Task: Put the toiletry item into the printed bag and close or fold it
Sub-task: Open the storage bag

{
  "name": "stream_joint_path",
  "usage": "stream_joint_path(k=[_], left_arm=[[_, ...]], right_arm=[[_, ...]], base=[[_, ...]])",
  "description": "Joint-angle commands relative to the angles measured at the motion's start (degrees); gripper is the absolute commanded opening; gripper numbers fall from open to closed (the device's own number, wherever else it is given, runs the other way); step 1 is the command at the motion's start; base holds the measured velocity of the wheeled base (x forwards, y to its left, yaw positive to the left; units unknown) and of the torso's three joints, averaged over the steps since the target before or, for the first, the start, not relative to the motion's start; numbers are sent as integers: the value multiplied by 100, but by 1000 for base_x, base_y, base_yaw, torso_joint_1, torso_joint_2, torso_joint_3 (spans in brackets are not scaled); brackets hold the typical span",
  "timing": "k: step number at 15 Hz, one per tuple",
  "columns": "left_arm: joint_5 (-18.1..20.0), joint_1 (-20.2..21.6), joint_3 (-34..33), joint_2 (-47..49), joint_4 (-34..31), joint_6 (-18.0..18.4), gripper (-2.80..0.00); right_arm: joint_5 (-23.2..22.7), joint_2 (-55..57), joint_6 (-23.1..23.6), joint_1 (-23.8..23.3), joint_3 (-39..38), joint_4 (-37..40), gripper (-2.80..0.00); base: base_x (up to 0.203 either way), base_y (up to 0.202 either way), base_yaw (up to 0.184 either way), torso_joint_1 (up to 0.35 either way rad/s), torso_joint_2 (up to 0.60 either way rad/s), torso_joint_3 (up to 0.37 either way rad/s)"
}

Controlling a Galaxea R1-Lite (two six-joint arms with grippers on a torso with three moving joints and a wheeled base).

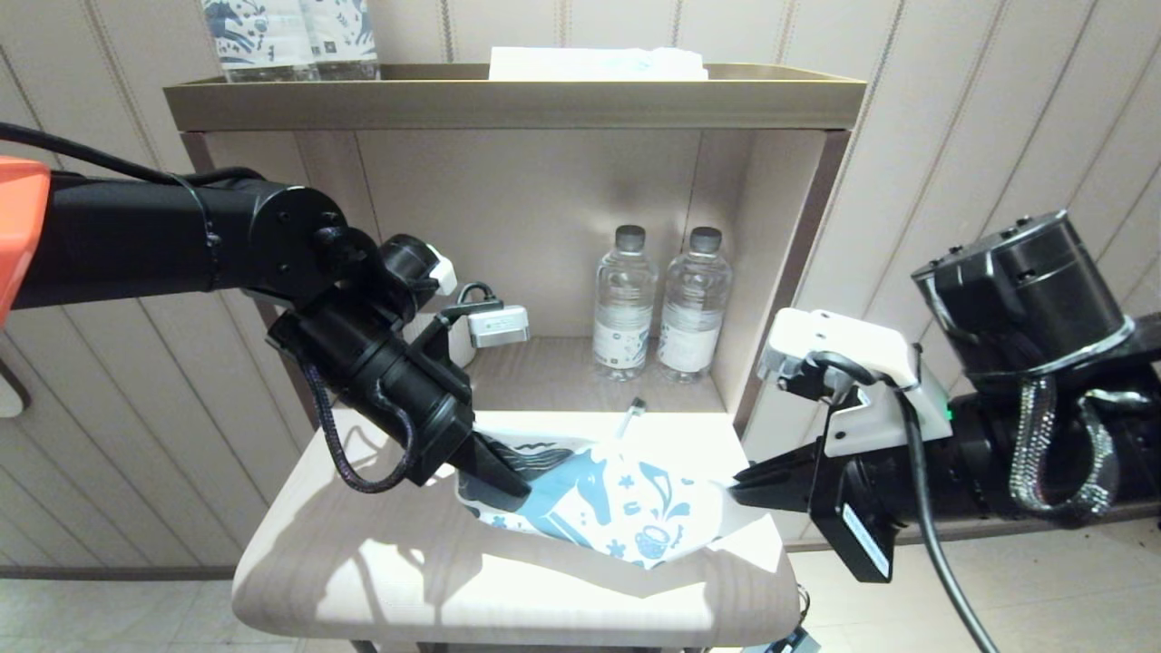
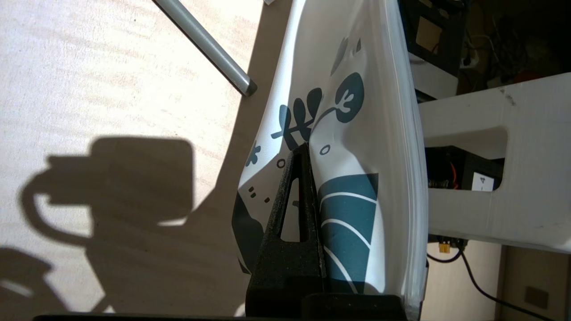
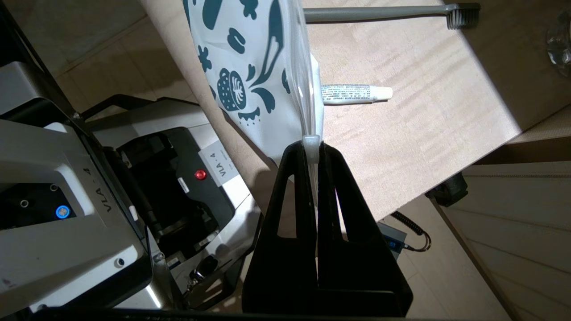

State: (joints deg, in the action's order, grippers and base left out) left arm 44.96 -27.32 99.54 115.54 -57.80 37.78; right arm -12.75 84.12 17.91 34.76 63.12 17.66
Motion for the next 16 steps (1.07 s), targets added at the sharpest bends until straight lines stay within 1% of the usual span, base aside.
stream_joint_path(k=[1,3,8,9,11,12,14,16], left_arm=[[36,-1,22,-14,-30,28,-280],[39,-1,-4,-5,-30,28,-280],[39,-1,-13,-5,-30,28,-280],[30,-1,-16,-14,-30,37,-280],[39,-1,-31,-23,-30,37,-280],[34,-1,-35,-27,-30,37,-280],[55,-1,-48,-75,-38,29,-280],[114,-1,-52,-159,-43,19,-280]], right_arm=[[-8,87,20,13,-73,-51,-280],[-8,105,20,22,-133,-227,-280],[-1,95,27,22,-162,-236,-280],[9,71,35,41,-214,-238,0],[-4,70,20,57,-209,-236,0],[1,70,11,66,-230,-236,-280],[-34,70,2,57,-248,-236,-280],[-133,35,-42,22,-440,-313,-280]], base=[[0,0,0,0,0,0],[0,0,0,0,0,0],[0,0,0,0,0,0],[0,0,0,0,0,0],[0,0,0,0,0,0],[0,0,0,0,0,0],[0,0,0,0,0,0],[0,0,0,0,0,0]])
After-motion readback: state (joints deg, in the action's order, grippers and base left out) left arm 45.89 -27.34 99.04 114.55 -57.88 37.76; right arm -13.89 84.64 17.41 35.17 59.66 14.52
